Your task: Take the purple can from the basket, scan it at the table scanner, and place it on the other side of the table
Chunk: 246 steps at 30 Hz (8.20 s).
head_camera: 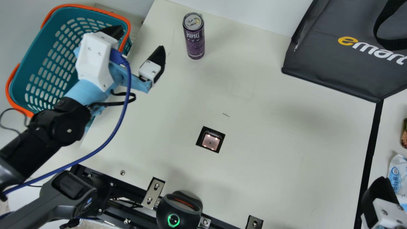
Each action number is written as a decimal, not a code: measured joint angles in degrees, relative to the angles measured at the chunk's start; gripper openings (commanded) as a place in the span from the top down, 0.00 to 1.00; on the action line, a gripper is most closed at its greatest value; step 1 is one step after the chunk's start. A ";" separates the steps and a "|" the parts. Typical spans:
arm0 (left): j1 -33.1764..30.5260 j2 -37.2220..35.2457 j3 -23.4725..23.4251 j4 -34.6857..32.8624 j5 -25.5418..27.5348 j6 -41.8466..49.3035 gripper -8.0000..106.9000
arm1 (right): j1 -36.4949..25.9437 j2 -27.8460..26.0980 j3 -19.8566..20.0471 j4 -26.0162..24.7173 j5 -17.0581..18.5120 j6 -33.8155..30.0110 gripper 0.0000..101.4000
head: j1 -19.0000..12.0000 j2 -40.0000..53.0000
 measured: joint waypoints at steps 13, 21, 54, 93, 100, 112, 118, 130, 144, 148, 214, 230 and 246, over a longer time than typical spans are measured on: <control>7.55 -8.55 -7.04 7.13 27.90 -15.87 0.15 | 0.00 0.00 0.00 0.00 0.00 0.00 0.06 | 0.00 0.00; 7.88 -9.07 -8.35 7.97 36.57 -23.69 0.15 | 0.00 0.00 0.00 0.00 0.00 0.00 0.06 | -0.09 0.09; 3.79 0.39 -11.92 12.12 29.89 -27.00 0.15 | 0.00 0.00 0.00 0.00 -0.15 0.00 0.06 | 0.00 -19.78; -7.54 31.91 -38.61 32.72 32.13 -42.99 0.15 | 0.00 0.00 0.00 0.00 -0.15 0.00 0.06 | -0.09 -19.78; -8.40 35.44 -43.63 36.08 36.20 -46.17 0.15 | 0.00 0.00 0.00 0.00 -0.15 0.00 0.06 | -0.09 -19.78; -9.30 40.22 -47.88 38.68 39.58 -49.83 0.15 | 0.00 0.00 0.00 0.00 -0.19 0.00 0.06 | 0.00 -19.78; -9.35 42.73 -48.59 40.45 38.48 -51.73 0.15 | 0.00 0.00 0.00 0.00 -0.19 0.00 0.06 | -0.09 -19.78; -9.00 45.57 -46.78 41.86 34.63 -53.63 0.15 | 0.00 0.00 0.00 0.00 -0.19 0.00 0.06 | 0.00 -19.78; -9.00 44.93 -44.45 42.74 31.16 -54.09 0.15 | 0.00 0.00 0.00 0.00 -0.19 0.00 0.06 | -0.09 -19.78; -9.00 44.93 -44.45 42.74 31.16 -54.09 0.15 | 0.00 0.00 0.00 0.00 -0.13 0.00 0.06 | 0.00 -19.78; -12.52 36.26 -44.75 42.48 39.73 -56.47 1.00 | 0.00 0.00 0.00 0.00 -0.24 0.00 0.06 | 0.00 -19.78; -21.46 27.14 -38.56 46.04 45.15 -63.16 1.00 | 0.00 0.00 0.00 0.00 -0.24 0.00 0.06 | -0.09 -19.78; -26.89 16.90 -30.49 39.36 46.05 -55.06 1.00 | 0.00 0.00 0.00 0.00 -0.24 0.00 0.06 | 0.00 -19.78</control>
